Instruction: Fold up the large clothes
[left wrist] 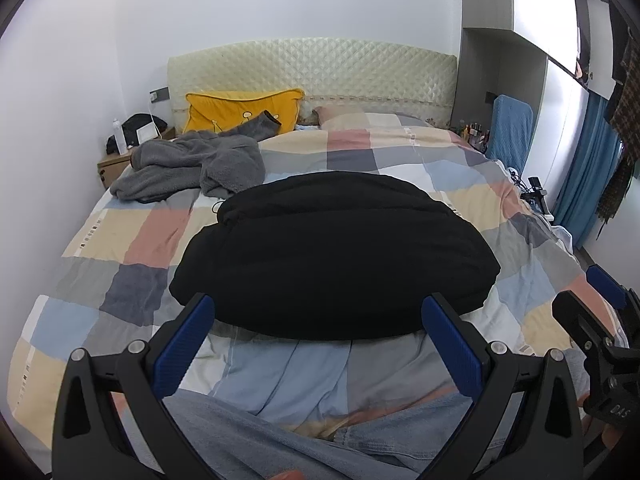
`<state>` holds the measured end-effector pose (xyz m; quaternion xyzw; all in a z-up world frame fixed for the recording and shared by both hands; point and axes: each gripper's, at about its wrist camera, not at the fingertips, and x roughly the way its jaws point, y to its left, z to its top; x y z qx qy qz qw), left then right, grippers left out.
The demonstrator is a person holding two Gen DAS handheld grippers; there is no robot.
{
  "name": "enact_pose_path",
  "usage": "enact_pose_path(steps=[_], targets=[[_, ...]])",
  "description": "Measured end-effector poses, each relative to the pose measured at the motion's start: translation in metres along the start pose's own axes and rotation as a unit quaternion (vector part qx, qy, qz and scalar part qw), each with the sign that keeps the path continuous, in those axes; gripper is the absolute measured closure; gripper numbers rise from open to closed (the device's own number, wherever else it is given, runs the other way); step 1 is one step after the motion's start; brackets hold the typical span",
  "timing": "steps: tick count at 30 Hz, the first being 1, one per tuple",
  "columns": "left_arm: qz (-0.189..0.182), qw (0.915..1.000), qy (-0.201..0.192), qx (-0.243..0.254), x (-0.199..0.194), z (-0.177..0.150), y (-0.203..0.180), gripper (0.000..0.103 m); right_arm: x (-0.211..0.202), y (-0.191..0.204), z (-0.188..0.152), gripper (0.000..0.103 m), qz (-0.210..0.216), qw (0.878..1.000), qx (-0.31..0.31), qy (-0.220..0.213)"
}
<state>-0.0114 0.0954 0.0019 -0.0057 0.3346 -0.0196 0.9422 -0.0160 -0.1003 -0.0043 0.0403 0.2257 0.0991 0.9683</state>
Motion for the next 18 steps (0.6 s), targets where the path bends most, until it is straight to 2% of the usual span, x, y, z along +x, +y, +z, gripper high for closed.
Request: enact_pose_path(steps=[18], targets=[[0.002, 1.0, -0.004, -0.002, -0.0006, 0.0033, 0.0017, 0.0, 0.0012, 0.0011, 0.0002, 0.0, 0.001, 1.0, 0.001, 0.0]])
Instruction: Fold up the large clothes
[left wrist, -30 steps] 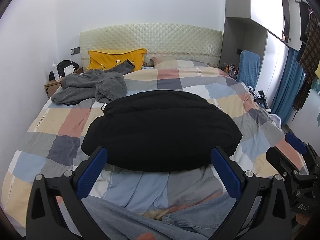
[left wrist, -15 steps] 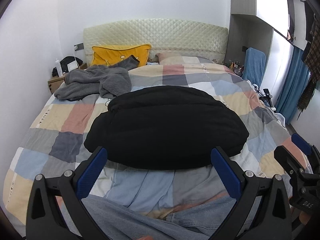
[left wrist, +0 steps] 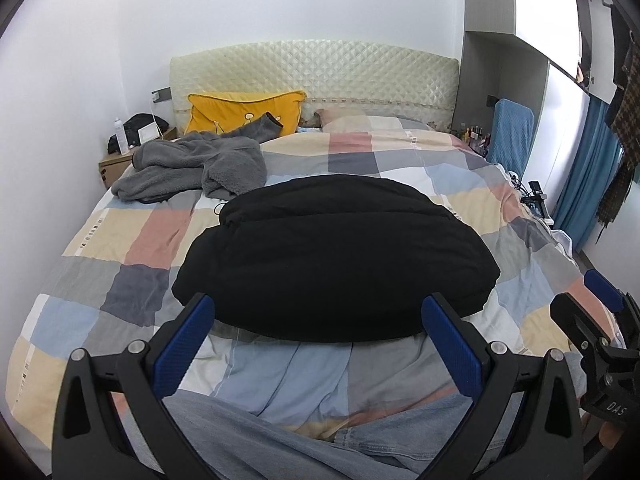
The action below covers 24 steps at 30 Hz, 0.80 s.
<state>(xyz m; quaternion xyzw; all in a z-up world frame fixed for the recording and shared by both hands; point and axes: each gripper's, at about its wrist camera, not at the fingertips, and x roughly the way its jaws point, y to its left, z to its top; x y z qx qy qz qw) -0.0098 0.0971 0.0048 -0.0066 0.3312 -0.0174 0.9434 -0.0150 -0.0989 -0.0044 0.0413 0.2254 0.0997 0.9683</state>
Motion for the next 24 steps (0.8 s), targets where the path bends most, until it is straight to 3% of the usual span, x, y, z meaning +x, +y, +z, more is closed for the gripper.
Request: enact_pose_path(steps=[24], targets=[[0.0, 1.0, 0.007, -0.007, -0.003, -0.011, 0.0, 0.0, 0.007, -0.002, -0.006, 0.0, -0.005, 1.0, 0.007, 0.01]])
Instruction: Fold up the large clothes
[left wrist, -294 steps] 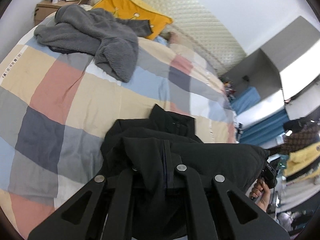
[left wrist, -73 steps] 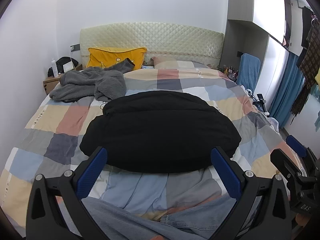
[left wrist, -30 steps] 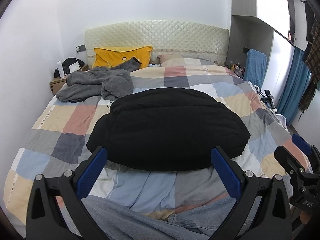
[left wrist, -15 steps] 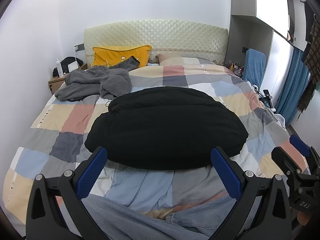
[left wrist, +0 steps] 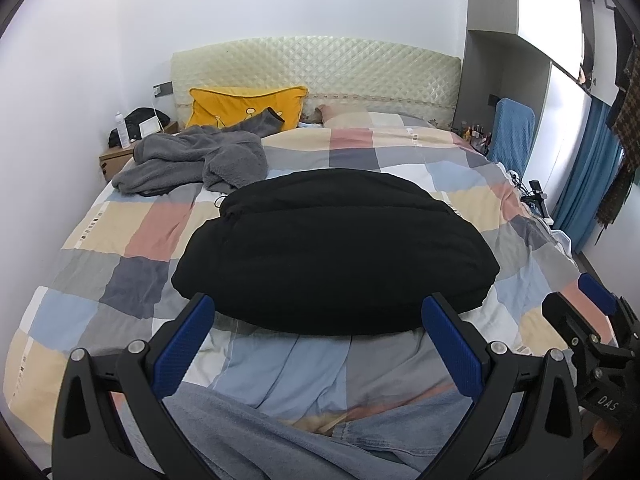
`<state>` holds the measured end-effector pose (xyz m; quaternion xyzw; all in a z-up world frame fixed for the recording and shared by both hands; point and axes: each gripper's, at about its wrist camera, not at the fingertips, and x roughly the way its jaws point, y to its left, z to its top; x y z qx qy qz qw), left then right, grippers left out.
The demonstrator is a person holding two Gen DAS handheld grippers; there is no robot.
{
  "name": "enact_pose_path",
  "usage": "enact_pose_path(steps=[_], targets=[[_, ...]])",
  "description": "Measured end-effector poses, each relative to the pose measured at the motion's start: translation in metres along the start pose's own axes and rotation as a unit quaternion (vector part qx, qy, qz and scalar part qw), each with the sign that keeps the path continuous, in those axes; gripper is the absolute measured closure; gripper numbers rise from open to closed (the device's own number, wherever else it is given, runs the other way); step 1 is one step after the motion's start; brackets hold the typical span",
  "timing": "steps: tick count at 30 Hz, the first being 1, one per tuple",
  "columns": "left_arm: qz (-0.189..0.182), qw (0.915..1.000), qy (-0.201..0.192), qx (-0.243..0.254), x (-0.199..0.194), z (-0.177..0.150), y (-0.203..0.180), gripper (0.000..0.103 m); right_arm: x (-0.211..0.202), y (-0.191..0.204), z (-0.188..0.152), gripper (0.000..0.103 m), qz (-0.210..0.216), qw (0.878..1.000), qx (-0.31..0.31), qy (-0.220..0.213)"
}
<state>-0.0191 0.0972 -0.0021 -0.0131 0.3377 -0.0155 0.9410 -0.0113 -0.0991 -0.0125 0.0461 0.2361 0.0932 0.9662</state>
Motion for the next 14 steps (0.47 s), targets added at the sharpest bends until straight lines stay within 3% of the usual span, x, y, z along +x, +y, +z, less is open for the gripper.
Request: enact_pose_path(steps=[14], targets=[[-0.004, 1.0, -0.003, -0.004, -0.0024, 0.0023, 0.0025, 0.0, -0.0045, 0.0015, 0.0001, 0.0, -0.002, 1.0, 0.0, -0.004]])
